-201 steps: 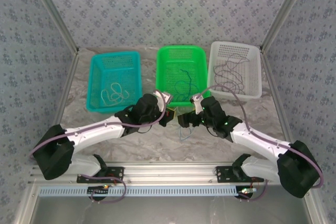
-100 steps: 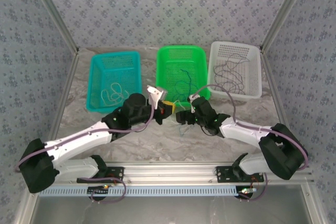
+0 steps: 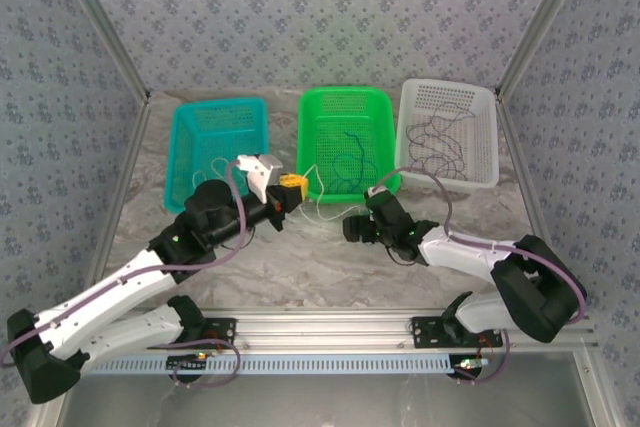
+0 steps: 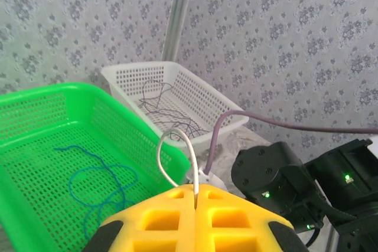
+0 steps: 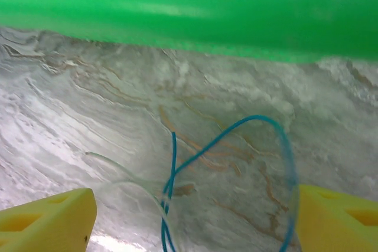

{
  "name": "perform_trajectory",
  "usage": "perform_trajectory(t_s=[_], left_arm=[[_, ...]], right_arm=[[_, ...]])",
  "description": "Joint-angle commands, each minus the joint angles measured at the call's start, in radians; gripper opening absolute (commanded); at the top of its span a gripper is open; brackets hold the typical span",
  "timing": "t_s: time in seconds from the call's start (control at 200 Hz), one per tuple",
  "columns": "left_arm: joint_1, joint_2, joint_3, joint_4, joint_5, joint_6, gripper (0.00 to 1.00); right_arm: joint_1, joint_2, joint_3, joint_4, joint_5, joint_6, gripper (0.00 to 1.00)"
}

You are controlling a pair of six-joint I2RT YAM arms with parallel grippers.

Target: Untangle the cables

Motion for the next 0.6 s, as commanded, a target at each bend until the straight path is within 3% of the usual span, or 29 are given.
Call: perform_trajectory(t_s=[0.0,0.3,0.595], left_arm=[[0.010,-0.041,0.047,-0.028,-0.017,0.043,0.03],[0.015,-0.070,0.072,-0.023,-0.018,0.063,0.04],[0.016,-0.031,0.066,-0.016,-0.040,0.046,0.04]], right_arm=[[0.000,-0.001,-0.020,-0.023,0.029,0.039,0.87],[0.001,0.002,-0.030,-0.039,0.037,0.057,0.87],[0.042,-0.126,-0.071,-0.009,0.010,-0.056,0.90]])
